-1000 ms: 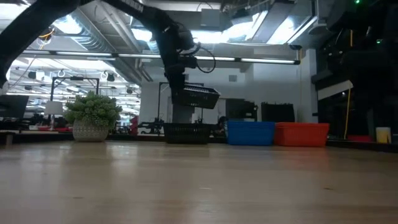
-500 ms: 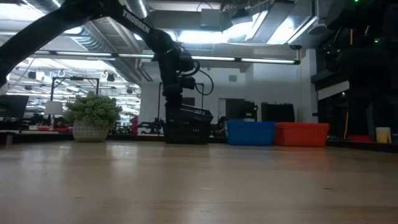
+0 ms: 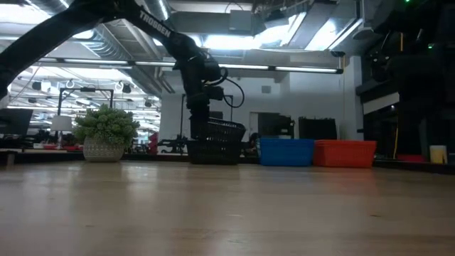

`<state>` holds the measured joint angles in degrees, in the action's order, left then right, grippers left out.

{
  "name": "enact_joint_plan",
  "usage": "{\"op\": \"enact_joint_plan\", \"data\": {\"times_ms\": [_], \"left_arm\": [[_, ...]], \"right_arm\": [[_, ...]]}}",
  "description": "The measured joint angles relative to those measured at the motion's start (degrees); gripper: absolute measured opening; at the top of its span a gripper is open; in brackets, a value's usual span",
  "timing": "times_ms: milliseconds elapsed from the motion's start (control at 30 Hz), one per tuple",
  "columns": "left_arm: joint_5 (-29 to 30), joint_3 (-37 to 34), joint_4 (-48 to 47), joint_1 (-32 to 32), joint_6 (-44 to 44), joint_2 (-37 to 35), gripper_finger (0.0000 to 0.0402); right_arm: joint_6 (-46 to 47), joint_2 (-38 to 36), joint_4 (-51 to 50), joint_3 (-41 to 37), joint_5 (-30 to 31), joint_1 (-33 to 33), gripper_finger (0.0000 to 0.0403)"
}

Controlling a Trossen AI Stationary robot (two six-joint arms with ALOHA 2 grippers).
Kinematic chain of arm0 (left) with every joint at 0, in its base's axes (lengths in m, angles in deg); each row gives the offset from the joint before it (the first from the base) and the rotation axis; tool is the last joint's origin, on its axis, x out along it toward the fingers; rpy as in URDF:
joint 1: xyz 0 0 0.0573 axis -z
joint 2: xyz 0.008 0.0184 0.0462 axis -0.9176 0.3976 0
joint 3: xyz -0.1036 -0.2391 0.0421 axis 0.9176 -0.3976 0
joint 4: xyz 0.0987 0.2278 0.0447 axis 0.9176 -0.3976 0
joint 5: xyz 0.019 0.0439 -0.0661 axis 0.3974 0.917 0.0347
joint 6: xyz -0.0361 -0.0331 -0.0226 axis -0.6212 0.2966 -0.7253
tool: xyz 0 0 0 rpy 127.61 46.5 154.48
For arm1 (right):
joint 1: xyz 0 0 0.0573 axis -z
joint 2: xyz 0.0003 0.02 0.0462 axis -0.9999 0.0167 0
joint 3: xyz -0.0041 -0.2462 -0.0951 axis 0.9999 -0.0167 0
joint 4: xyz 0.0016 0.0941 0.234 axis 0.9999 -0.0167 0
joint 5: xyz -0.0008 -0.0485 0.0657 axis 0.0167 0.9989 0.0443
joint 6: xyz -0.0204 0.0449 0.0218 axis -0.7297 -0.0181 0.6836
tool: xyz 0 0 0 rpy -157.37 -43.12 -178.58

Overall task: Stack baskets by color
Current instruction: Stack the bottom black bin on the top black bin, then return to Home Position

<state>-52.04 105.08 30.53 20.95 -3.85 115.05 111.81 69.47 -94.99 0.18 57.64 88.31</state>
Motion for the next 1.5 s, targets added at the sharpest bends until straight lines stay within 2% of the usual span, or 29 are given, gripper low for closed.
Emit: {"op": "enact_joint_plan", "data": {"times_ms": [467, 800, 967, 1067, 1133, 1233, 1300, 1367, 1500], "left_arm": [[0.0, 0.0, 0.0, 0.8, -2.4, -0.1, 0.0103], [1.3, 0.0, 2.0, 1.4, -3.4, -3.6, 0.0108], [8.8, 0.1, 3.1, 2.3, -4.9, -4.3, 0.0106], [12.1, 0.1, 3.2, 3.4, -9.8, -4.3, 0.0106], [10.9, 0.1, 3.1, 4.9, -12.7, -4.3, 0.0106], [5.1, 0.0, 1.9, 8.3, -15.3, -6.1, 0.0106], [4.3, 0.1, 1.3, 11.1, -16.6, -8.0, 0.0106], [8.0, 0.1, -1.9, 13.9, -17.2, -9.7, 0.0106], [20.5, 0.0, -10.5, 19.5, -24.8, -14.2, 0.0106]], "right_arm": [[-0.2, 0.0, 0.0, 0.0, -0.4, 0.0, 0.0137], [-0.2, 0.0, 0.0, 0.0, -0.5, 0.0, 0.0137], [-0.2, 0.0, 0.0, 0.0, -0.5, 0.0, 0.0137], [-0.2, 0.0, 0.1, 0.0, -0.5, 0.0, 0.0137], [-0.8, 0.0, 0.1, 0.0, -0.5, 0.0, 0.0137], [-1.7, 0.0, 0.1, 0.0, -0.5, 0.0, 0.0137], [-1.5, 0.0, 0.2, 0.0, -1.5, 0.0, 0.0137], [-2.4, 0.0, 0.2, 0.0, -2.0, 0.0, 0.0137], [-1.0, 0.0, 0.5, 0.0, -0.8, -0.4, 0.0137]]}}
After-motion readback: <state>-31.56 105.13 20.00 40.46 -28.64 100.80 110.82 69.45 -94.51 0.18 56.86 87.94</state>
